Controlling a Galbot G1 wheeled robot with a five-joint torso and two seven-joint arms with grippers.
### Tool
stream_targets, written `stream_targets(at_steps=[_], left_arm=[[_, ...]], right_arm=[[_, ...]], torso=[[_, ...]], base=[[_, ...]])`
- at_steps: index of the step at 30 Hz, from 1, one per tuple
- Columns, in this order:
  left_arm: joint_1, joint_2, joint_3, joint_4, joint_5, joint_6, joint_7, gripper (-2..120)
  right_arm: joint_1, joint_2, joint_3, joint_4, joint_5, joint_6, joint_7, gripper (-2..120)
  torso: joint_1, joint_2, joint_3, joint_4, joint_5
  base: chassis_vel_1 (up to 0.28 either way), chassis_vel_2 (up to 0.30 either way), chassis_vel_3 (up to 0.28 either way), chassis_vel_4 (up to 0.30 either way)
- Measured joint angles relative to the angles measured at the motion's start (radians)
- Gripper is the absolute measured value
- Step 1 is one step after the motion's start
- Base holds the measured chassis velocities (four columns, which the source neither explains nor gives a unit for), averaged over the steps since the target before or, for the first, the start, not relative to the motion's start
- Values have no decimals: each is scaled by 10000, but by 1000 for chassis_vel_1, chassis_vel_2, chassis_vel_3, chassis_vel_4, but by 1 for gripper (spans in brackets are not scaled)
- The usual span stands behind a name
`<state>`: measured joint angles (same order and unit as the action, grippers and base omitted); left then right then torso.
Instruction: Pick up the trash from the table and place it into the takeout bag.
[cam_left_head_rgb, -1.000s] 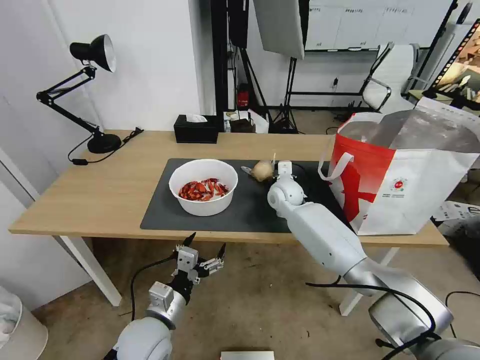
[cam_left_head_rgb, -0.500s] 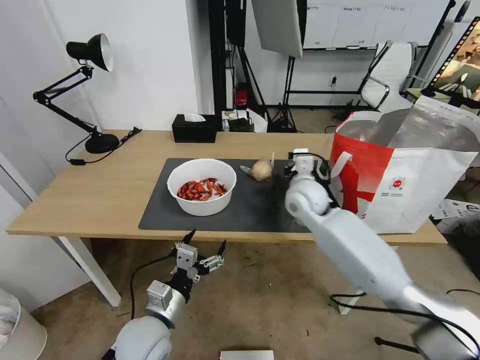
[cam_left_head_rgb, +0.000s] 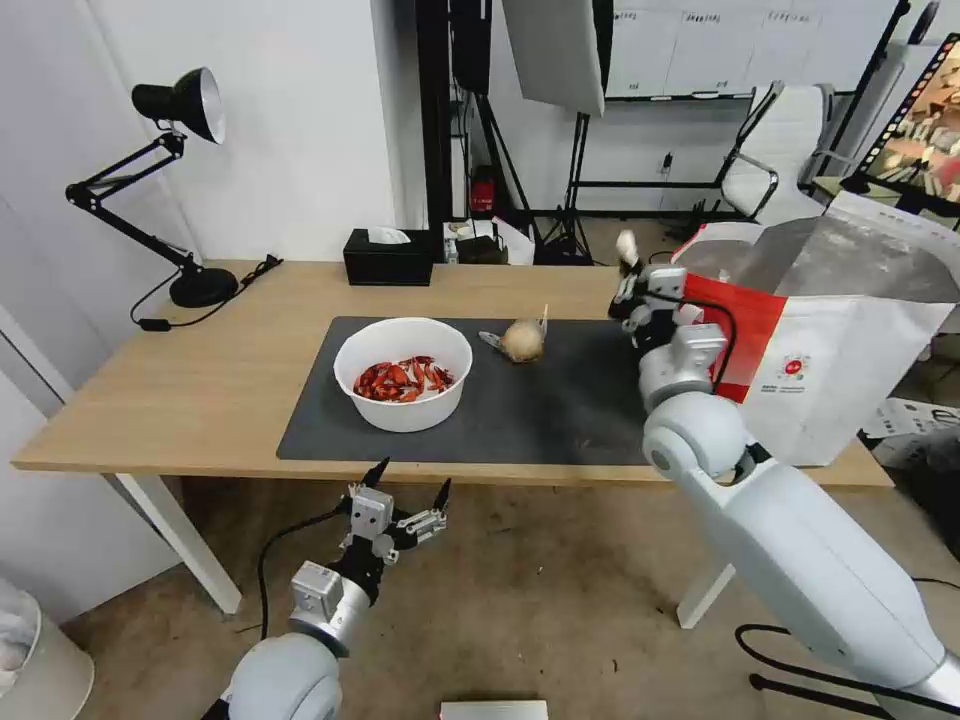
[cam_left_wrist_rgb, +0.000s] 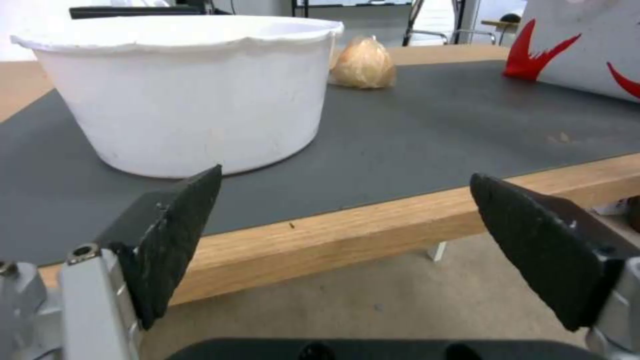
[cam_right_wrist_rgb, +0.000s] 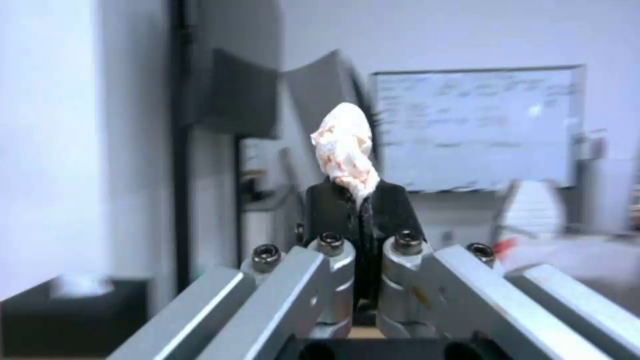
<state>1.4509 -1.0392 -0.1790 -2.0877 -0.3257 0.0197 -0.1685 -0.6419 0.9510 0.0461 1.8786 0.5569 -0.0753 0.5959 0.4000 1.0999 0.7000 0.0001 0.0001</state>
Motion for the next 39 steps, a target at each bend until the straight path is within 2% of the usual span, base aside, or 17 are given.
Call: stream_targets(at_steps=[1,2,5,9,12,15,17,19,22,23,29,30,33,34,37,38,39], left_arm=[[21,-1,-6,-7,4,0,-1,100],[21,-1,-6,-7,4,0,-1,100],[58,26,-21,-18,21,13,-11,100],[62,45,-6,-19,21,31,-14,100],[62,48,13,-2,20,36,-14,100],[57,77,54,28,27,51,-13,100],[28,96,81,42,26,73,-16,100],[-1,113,90,55,15,85,-19,100],[-90,158,106,74,-50,148,-25,100],[-90,158,106,74,-50,148,-25,100],[-99,137,67,37,-98,233,-56,100],[-99,137,67,37,-98,233,-56,100],[-100,134,-3,-38,-143,233,-63,100],[-100,134,-3,-38,-143,233,-63,100],[-146,132,-27,-70,-163,226,-64,100],[-146,132,-27,-70,-163,226,-64,100],[-162,110,-44,-86,-170,212,-64,100]], right_arm=[[96,-66,50,77,-53,-399,559,0],[96,-66,50,77,-53,-399,559,0],[417,-276,271,127,26,-1600,2647,0],[609,-598,470,104,694,-2174,3480,0],[646,-775,532,116,877,-2404,3672,0],[705,-1028,545,142,1227,-3011,3996,9],[792,-1100,550,142,1671,-3465,4365,19],[813,-1105,560,146,1873,-3577,4489,24],[853,-1105,563,132,2383,-3724,4621,39],[853,-1105,563,132,2383,-3724,4621,39],[871,-1037,556,76,2718,-3503,4487,63],[871,-1037,556,76,2718,-3503,4487,63],[716,-1071,621,372,3065,-2151,3081,78],[716,-1071,621,372,3065,-2151,3081,78],[368,-1190,593,858,3650,-989,1132,92],[368,-1190,593,858,3650,-989,1132,92],[237,-1253,590,1007,3770,-771,561,96]], torso=[[0,0,0,0,-1],[0,0,0,0,-1],[0,0,0,-1,0],[0,0,0,-1,0],[0,0,0,-1,0],[0,1,0,-2,1],[0,1,0,-1,0],[0,1,0,-1,0],[0,0,0,-2,0],[0,0,0,-2,0],[0,0,0,-1,0],[0,0,0,-1,0],[0,0,0,0,-2],[0,0,0,0,-2],[0,0,0,0,-1],[0,0,0,0,-1],[0,0,0,1,-2]], base=[[0,0,0,0],[0,0,0,0],[0,0,0,0],[0,0,0,0],[0,0,0,0],[0,0,0,0],[0,0,0,0],[0,0,0,0],[0,0,0,0],[0,0,0,0],[0,0,0,0],[0,0,0,0],[0,0,0,0],[0,0,0,0],[0,0,0,0],[0,0,0,0],[0,0,0,0]])
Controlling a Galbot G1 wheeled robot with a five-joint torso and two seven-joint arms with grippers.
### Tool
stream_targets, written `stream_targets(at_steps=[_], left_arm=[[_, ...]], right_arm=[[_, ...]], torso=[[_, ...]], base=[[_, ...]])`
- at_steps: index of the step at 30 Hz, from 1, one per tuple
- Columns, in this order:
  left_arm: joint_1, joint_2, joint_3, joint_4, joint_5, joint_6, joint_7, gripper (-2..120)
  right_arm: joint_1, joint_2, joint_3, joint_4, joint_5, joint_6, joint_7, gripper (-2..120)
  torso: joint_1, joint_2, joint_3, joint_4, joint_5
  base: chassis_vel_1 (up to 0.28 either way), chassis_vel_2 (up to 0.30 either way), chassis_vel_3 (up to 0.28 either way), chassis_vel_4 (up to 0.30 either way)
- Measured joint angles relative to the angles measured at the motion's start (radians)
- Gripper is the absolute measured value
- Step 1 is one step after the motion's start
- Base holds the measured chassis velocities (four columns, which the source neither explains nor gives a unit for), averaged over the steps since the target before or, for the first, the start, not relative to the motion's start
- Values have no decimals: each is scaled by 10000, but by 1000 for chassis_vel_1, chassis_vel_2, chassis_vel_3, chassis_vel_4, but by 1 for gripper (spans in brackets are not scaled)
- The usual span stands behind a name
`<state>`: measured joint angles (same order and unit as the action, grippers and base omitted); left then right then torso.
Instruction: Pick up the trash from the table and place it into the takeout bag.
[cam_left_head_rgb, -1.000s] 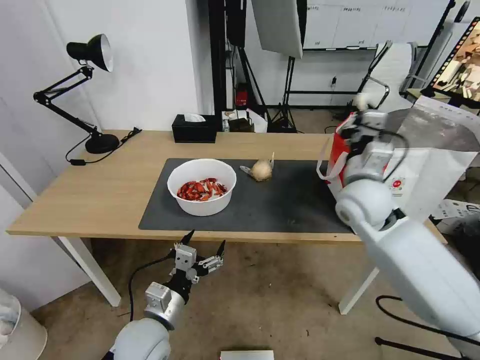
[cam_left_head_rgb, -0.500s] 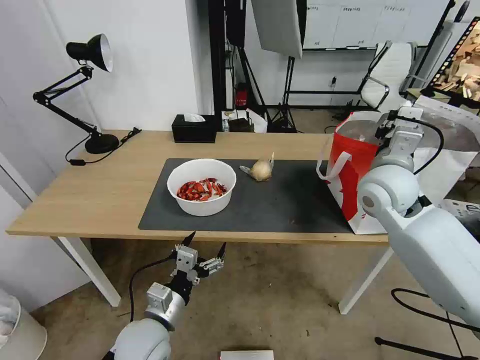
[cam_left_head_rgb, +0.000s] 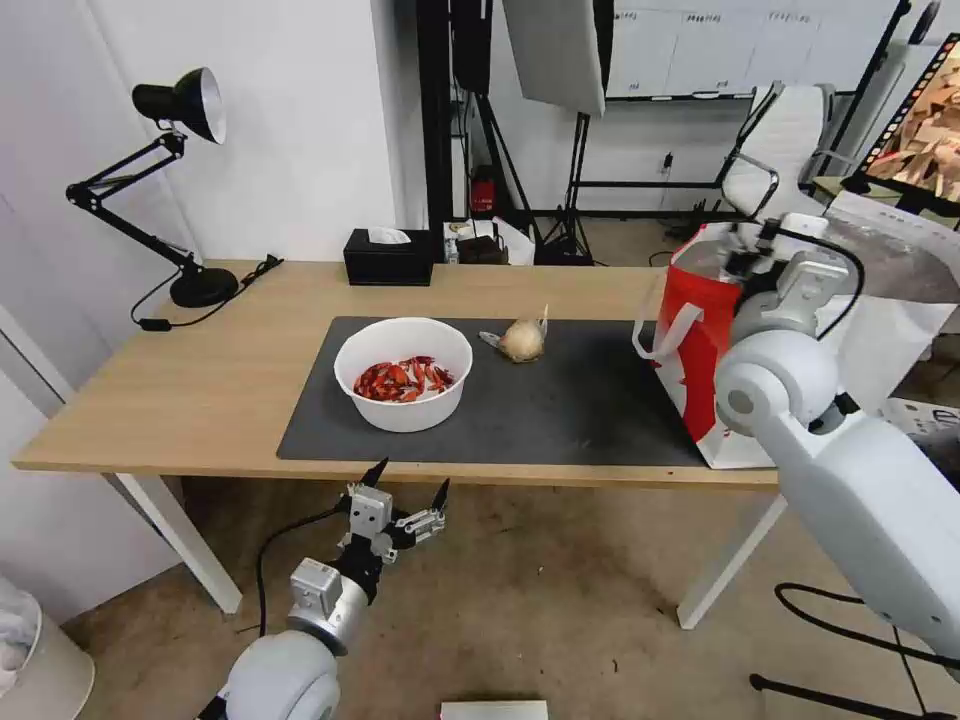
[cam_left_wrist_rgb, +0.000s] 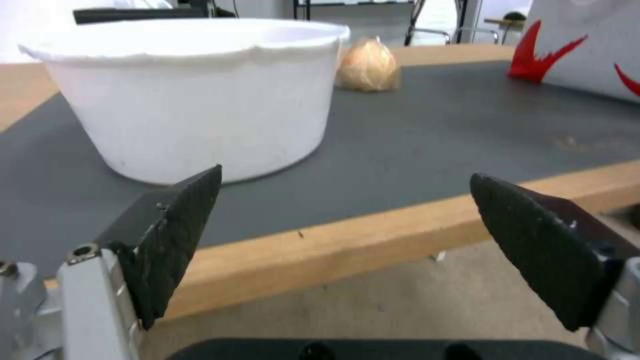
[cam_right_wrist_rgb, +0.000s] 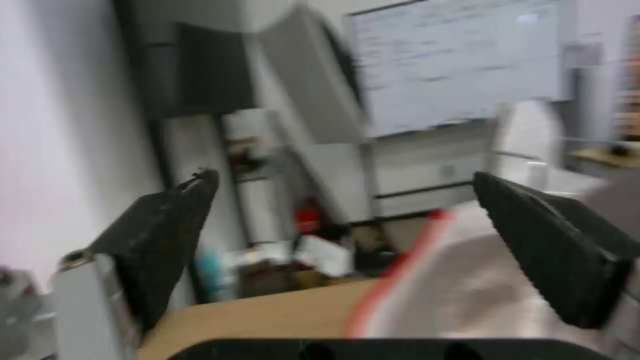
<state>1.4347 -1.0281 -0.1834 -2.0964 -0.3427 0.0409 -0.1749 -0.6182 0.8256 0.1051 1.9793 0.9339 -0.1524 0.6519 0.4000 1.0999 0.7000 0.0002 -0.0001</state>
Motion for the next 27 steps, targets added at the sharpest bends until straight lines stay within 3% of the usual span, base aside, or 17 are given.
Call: stream_targets(at_steps=[2,7,11,12,15,19,27], left_arm=[[-12,-68,-51,-19,-3,-86,-35,100],[41,-121,-145,17,36,-230,-227,100],[224,-178,-401,24,48,-402,-253,100],[224,-178,-401,24,48,-402,-253,100],[335,-193,-510,30,60,-444,-250,100],[622,-193,-718,133,179,-587,-202,100],[1020,-464,-806,243,680,-463,-179,100]], right_arm=[[-467,-212,20,344,46,328,-1119,100],[-1623,-540,261,825,-17,479,-2330,100],[-4188,-649,1137,1517,-1329,1172,-4029,100],[-4188,-649,1137,1517,-1329,1172,-4029,100],[-5522,-365,1566,1521,-2306,1795,-4678,100],[-8043,709,2274,1201,-3987,3258,-5388,100],[-9783,1991,2504,617,-5420,3906,-5154,100]], torso=[[0,0,0,0,-2],[0,0,0,-1,2],[-1,1,-1,0,-2],[-1,1,-1,0,-2],[-1,1,-1,-3,1],[-2,2,-2,-3,0],[-3,2,-1,-3,0]], base=[[0,0,0,0],[0,0,0,0],[0,0,0,0],[0,0,0,0],[0,0,0,0],[0,0,0,0],[0,0,0,0]])
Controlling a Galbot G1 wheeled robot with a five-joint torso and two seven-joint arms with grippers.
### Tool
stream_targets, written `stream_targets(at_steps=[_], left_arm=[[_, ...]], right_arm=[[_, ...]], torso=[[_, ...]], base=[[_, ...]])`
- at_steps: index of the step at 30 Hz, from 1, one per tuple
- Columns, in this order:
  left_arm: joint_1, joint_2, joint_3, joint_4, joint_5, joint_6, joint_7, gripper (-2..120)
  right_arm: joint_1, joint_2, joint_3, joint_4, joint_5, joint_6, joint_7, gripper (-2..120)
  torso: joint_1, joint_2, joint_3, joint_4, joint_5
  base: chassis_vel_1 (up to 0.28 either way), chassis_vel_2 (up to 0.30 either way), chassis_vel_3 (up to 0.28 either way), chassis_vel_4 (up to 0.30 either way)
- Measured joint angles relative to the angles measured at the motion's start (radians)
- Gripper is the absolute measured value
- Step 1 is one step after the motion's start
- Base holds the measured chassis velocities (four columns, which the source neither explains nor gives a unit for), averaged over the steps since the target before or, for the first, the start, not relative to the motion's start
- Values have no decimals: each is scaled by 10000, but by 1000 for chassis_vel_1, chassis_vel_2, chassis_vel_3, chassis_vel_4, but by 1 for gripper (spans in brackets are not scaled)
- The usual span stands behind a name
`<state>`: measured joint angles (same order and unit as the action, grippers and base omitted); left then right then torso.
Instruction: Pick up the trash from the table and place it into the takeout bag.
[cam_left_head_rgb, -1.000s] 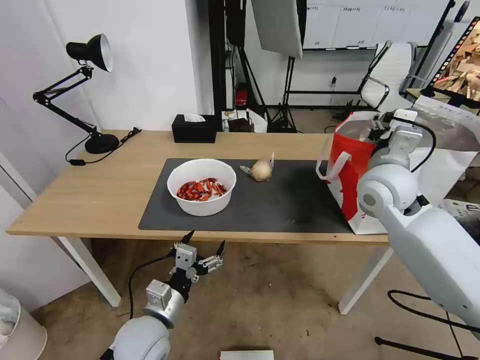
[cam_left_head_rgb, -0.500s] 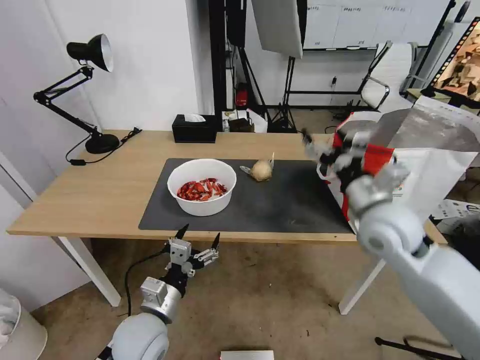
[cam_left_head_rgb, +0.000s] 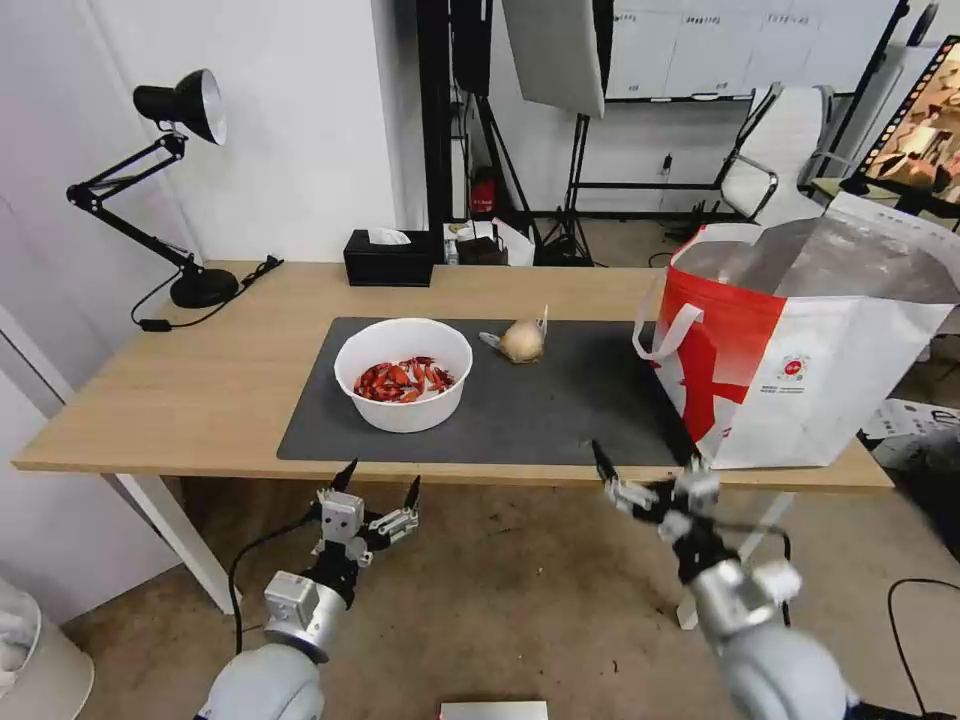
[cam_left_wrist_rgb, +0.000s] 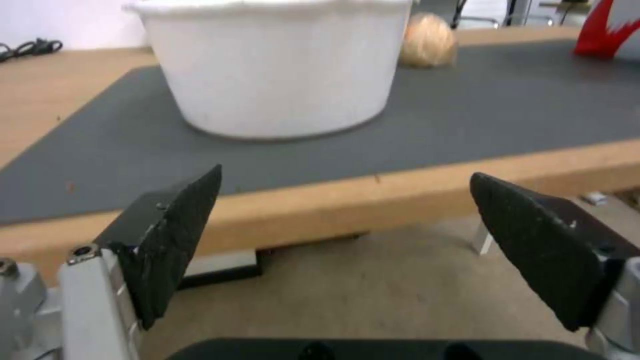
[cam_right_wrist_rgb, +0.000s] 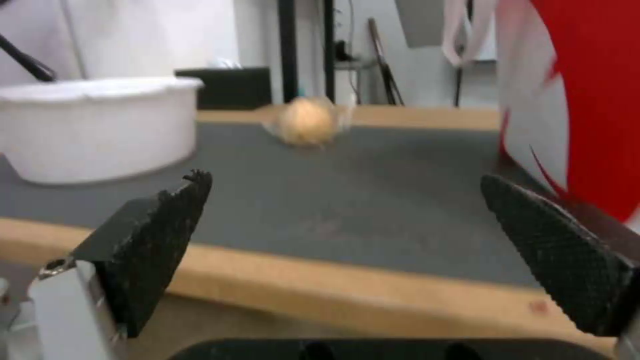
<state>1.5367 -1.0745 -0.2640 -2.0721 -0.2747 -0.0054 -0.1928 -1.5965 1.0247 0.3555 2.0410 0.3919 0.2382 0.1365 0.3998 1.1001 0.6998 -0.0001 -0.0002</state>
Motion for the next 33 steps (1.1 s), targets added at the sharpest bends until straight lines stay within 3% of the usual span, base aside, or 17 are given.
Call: stream_targets(at_steps=[28,33], left_arm=[[-67,-57,189,-10,15,34,7,100],[-74,17,225,-44,12,38,14,100]], right_arm=[[-179,291,-404,-231,-152,-135,223,100],[736,-1,-858,-232,-78,-431,200,100]], torso=[[2,-1,2,0,1],[2,-1,2,0,3]], base=[[0,0,0,0],[0,0,0,0]])
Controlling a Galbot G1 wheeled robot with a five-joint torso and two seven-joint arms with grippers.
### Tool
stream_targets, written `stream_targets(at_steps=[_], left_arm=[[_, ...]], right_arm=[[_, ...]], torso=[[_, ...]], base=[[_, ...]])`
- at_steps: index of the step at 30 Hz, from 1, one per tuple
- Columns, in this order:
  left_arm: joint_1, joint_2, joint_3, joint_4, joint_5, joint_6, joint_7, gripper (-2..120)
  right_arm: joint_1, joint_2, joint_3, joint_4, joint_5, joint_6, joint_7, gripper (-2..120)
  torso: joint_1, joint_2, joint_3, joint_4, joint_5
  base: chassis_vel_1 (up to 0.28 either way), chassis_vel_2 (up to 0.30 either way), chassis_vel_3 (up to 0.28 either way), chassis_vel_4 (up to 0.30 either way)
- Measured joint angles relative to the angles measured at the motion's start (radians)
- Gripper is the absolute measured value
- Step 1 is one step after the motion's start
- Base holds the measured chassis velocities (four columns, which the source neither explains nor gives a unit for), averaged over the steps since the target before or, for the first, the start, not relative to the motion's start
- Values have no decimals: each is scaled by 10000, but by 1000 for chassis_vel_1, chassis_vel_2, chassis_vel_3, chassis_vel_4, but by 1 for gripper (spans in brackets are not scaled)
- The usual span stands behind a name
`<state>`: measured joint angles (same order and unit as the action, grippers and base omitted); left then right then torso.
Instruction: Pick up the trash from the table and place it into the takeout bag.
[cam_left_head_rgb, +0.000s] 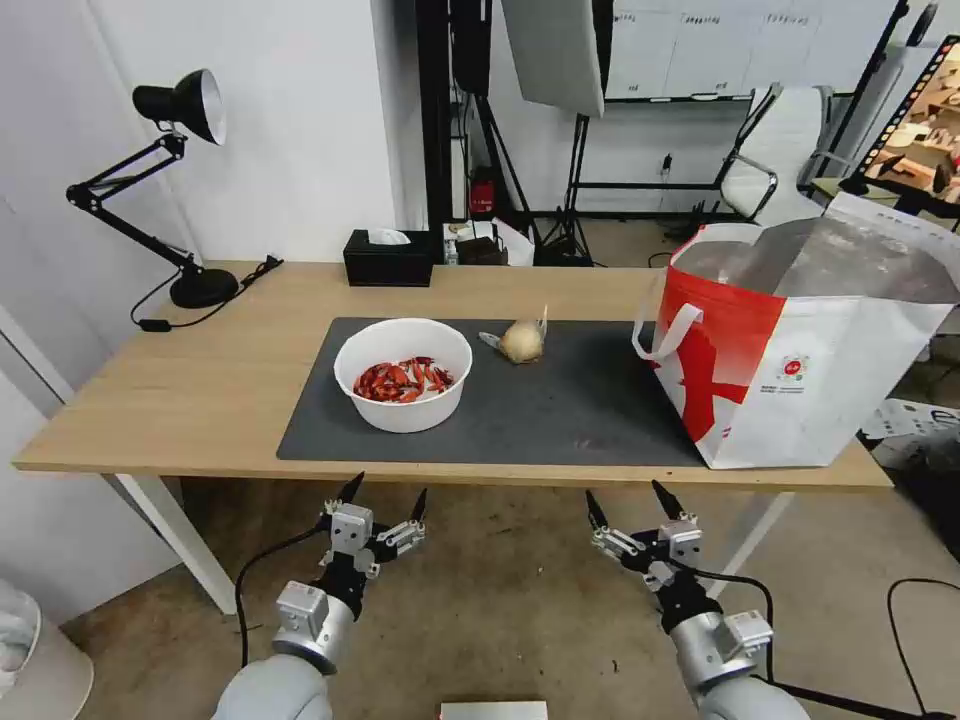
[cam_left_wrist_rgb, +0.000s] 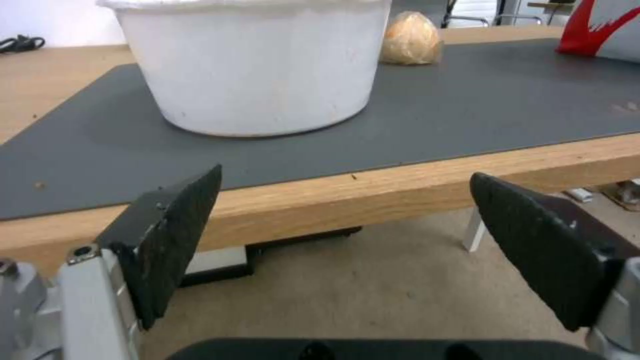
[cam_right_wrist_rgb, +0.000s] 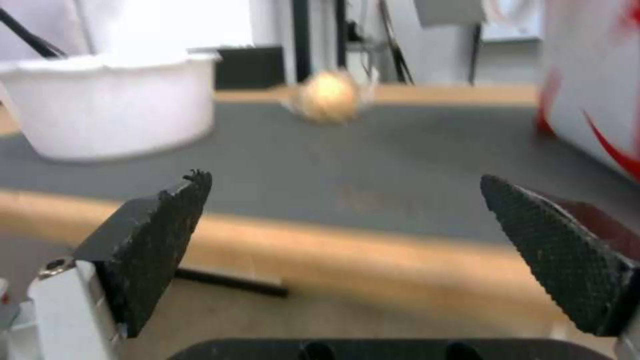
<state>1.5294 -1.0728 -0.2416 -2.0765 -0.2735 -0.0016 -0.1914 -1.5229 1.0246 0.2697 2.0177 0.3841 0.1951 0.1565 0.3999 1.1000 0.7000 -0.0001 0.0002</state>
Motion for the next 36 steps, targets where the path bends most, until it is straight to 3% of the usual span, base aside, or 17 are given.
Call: stream_targets(at_steps=[7,10,15,27,36], left_arm=[[-28,101,6,-23,-28,13,3,100],[4,96,11,-64,-33,25,2,100],[29,121,-35,-71,-46,30,6,100],[23,117,-73,-78,-93,34,-12,100],[40,136,-127,-114,-130,35,-14,100]], right_arm=[[2852,-587,-1141,-88,1042,-1098,70,100],[5252,-691,-2184,-716,1800,-1837,485,100],[7310,-427,-3429,-1682,2230,-2592,1368,100],[9647,494,-4867,-3436,2655,-3821,3108,100],[10770,1186,-5198,-4777,3236,-4258,3333,100]], torso=[[2,-1,2,2,-2],[2,-1,3,5,-3],[3,-1,2,2,-1],[3,-2,1,1,-3],[2,-2,1,2,-3]], base=[[0,0,0,0],[0,0,0,0],[0,0,0,0],[0,0,0,0],[0,0,0,0]])
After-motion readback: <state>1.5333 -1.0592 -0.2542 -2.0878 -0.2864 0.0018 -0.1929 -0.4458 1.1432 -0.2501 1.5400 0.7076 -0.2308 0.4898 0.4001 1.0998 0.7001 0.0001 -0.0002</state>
